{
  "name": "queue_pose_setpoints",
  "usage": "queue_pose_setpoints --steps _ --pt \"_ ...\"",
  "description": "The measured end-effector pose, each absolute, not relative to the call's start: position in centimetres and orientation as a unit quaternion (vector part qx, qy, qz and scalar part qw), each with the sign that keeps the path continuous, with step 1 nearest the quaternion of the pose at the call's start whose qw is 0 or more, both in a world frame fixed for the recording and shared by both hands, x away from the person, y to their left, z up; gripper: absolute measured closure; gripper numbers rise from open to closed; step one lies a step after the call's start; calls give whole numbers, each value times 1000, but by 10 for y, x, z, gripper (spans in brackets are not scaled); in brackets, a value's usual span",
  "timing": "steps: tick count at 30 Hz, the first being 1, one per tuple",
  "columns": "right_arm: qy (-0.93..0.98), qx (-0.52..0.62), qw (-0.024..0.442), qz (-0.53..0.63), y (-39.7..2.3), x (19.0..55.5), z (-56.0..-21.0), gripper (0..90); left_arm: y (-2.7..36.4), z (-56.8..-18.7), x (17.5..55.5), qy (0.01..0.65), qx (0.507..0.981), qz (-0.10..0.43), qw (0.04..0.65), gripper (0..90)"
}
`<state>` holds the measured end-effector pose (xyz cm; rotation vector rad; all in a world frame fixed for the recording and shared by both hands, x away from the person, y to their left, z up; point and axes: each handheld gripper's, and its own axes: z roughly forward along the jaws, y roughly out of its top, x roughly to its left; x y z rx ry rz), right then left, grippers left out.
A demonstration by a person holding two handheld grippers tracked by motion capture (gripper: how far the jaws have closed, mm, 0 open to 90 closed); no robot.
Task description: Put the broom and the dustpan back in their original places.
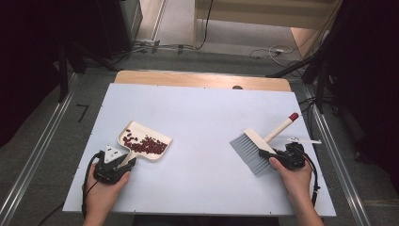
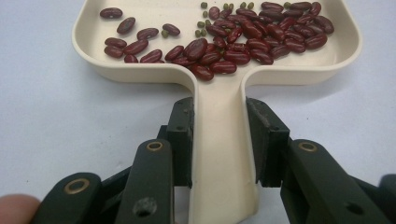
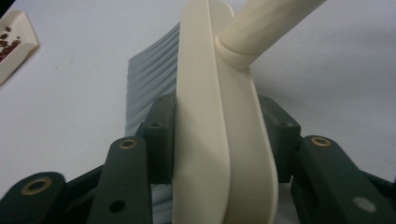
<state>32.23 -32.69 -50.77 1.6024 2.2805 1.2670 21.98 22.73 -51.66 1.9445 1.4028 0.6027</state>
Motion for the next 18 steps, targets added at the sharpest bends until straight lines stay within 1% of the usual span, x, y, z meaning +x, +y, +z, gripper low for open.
queue_pose_setpoints --steps 2,4,6,7,9,10,11,13,14,15,18 --pt "750 525 58 399 -326 322 -507 453 227 -517 220 537 742 231 329 655" --pt "754 524 60 392 -327 323 -507 409 226 -517 220 536 742 235 327 653" --pt "768 515 81 373 -325 322 -506 353 226 -517 219 530 744 237 329 641" --pt "770 519 95 358 -323 321 -504 282 225 -517 219 527 745 242 329 600" --pt "774 523 115 339 -322 320 -501 220 224 -515 219 523 745 242 338 477" --pt "772 524 117 340 -324 320 -499 193 225 -514 218 522 741 243 345 421" --pt "769 527 116 343 -326 319 -498 190 226 -513 218 526 736 245 349 374" --pt "762 531 119 350 -333 320 -495 193 231 -510 219 525 730 233 371 288" --pt "758 533 119 356 -337 320 -493 201 233 -508 218 523 728 232 378 277" --pt "753 537 118 361 -342 320 -490 223 235 -505 217 519 726 232 386 280" --pt "741 542 130 374 -352 318 -485 340 241 -498 213 508 726 234 400 344"
